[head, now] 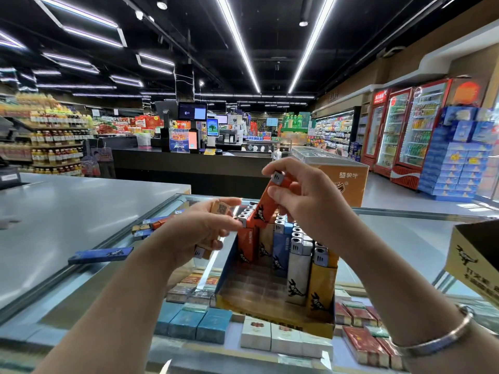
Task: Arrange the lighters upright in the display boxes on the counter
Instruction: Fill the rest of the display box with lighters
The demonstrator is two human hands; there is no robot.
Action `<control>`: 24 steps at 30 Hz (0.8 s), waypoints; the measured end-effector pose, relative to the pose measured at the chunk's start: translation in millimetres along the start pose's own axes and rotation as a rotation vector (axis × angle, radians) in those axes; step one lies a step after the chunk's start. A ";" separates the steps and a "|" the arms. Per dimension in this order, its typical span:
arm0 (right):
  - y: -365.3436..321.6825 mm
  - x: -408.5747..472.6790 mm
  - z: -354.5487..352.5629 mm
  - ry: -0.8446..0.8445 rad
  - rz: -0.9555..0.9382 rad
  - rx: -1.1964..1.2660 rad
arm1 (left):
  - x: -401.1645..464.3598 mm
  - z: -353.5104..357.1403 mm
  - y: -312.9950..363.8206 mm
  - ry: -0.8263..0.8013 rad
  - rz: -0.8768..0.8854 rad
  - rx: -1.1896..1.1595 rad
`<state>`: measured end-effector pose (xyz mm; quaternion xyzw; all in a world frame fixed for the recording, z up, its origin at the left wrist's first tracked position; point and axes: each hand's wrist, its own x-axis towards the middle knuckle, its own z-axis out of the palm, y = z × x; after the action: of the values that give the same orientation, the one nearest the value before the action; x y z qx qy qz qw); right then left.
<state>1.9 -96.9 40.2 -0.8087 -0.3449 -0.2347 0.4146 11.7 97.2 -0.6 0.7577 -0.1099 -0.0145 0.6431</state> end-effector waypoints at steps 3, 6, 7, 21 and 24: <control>0.3 1.4 -0.8 0.026 0.008 0.043 | 1.0 -2.7 -4.8 -0.065 -0.071 0.044; -1.0 1.2 -1.9 0.027 -0.007 0.069 | 3.0 -2.2 -9.2 -0.093 -0.129 0.085; -2.0 1.2 -1.7 0.014 -0.021 0.069 | 3.5 -2.3 -10.3 -0.110 -0.136 0.091; -6.0 7.7 17.3 -0.279 -0.092 -0.327 | 6.7 -12.8 -17.7 -0.223 -0.148 0.082; -7.4 9.5 23.2 -0.342 -0.102 -0.402 | 7.8 -13.5 -17.7 -0.237 -0.143 0.079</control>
<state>4.7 -71.0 37.6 -0.8843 -0.3969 -0.1789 0.1689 24.2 111.5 -14.7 0.7813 -0.1314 -0.1452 0.5927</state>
